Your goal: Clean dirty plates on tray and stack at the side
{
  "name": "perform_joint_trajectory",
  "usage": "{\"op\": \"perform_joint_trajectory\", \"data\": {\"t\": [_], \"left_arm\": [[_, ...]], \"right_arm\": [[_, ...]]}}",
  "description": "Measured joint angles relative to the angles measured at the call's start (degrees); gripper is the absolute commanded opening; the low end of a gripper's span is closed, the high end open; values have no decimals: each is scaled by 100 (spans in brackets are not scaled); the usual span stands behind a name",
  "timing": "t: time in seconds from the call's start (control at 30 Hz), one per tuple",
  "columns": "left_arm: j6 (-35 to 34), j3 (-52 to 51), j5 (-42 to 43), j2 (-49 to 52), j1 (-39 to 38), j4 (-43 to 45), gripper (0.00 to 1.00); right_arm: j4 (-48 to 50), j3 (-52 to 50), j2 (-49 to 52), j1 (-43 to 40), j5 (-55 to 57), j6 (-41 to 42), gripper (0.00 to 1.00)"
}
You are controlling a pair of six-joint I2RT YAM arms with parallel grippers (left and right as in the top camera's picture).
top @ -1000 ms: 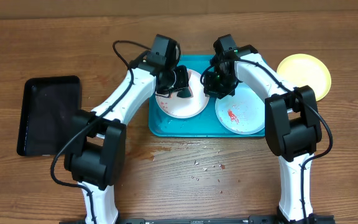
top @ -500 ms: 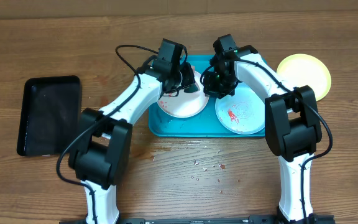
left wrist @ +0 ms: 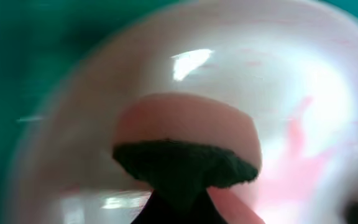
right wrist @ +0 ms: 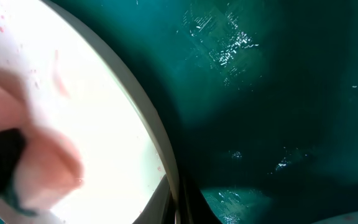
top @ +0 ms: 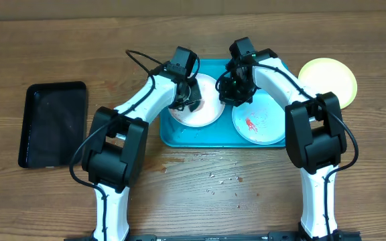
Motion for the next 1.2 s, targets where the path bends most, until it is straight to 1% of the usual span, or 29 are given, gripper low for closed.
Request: {"op": "perform_joint_trajectory", "data": {"t": [0.03, 0.1, 0.2, 0.27, 0.37, 0.57, 0.7, 0.8, 0.97, 1.03, 1.2], "left_arm": [[72, 125, -402, 2, 28, -356, 4], [212, 293, -898, 22, 81, -743, 4], [428, 584, -1246, 68, 116, -1047, 4], [522, 868, -1360, 87, 116, -1102, 4], [632, 1163, -1128, 87, 116, -966, 4], [555, 1178, 162, 149, 2, -247, 4], [448, 1167, 428, 455, -247, -76, 4], [450, 1154, 481, 765, -308, -63, 4], [450, 1172, 387, 763, -188, -227, 4], [452, 1211, 201, 763, -125, -424, 4], [455, 1283, -640, 726, 236, -1134, 4]], "right_arm": [[-2, 0, 0, 0, 2, 2, 4], [0, 0, 0, 0, 0, 2, 4], [0, 0, 0, 0, -7, 2, 4], [2, 0, 0, 0, -9, -2, 4], [11, 0, 0, 0, -9, 0, 4], [13, 0, 0, 0, -11, 0, 4], [15, 0, 0, 0, -11, -2, 4], [17, -4, 0, 2, -7, 0, 4], [24, -4, 0, 15, -4, 0, 4], [48, -4, 0, 28, -13, 2, 4], [74, -4, 0, 57, -15, 2, 4]]}}
